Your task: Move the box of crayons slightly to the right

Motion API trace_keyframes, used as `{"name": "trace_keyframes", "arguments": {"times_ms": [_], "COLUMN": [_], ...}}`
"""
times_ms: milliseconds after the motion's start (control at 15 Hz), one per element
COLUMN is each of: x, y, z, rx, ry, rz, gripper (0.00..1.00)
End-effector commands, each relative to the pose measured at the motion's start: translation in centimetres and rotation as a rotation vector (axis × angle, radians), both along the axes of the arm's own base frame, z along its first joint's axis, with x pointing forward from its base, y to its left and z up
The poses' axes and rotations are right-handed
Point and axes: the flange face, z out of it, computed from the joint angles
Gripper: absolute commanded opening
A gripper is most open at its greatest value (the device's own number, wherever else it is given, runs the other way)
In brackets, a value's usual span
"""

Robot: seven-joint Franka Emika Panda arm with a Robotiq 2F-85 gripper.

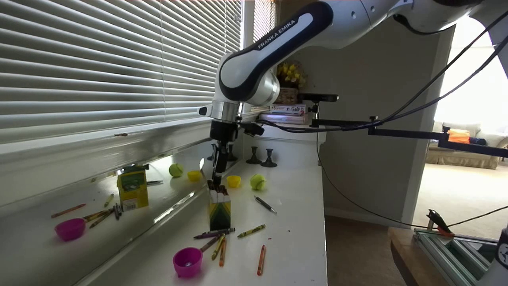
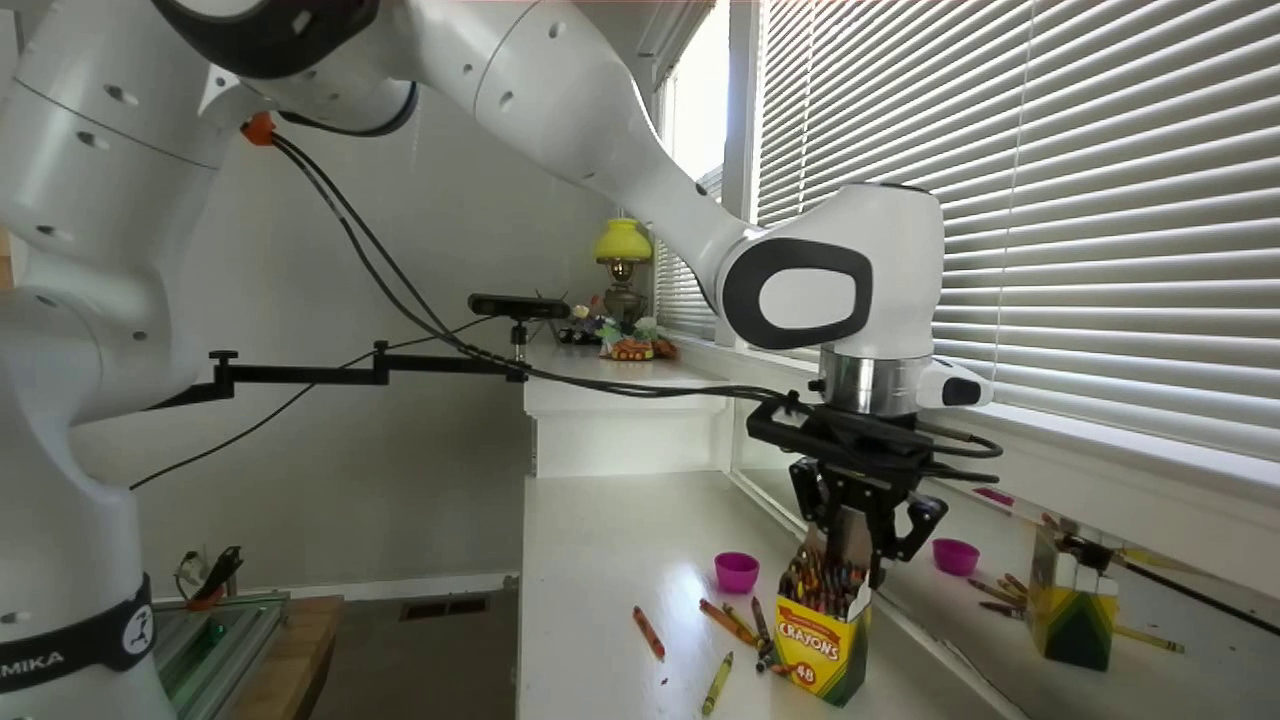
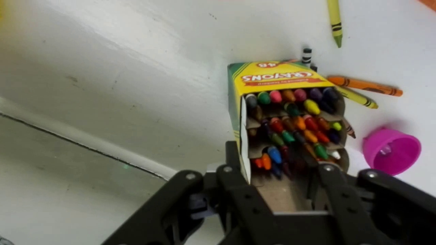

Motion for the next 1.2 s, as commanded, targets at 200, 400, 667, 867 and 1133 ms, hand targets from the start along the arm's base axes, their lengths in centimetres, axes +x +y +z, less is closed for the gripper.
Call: {"name": "trace_keyframes", "arguments": {"times_ms": [200, 400, 667, 867, 1133], "x": [0.1, 0.5, 0.6, 0.7, 0.9], "y": [-1.5, -1.7, -1.7, -1.6, -1.5], "z": [1.3, 1.0, 0.5, 0.1, -0.2], "rx": [0.03, 0.018, 0.007, 0.005, 0.002], "ry": [0.031, 0.032, 0.041, 0.044, 0.037], "rz": [0.019, 0.012, 0.011, 0.01, 0.011], "gripper": [0.41, 0.42, 0.34, 0.28, 0.29]}}
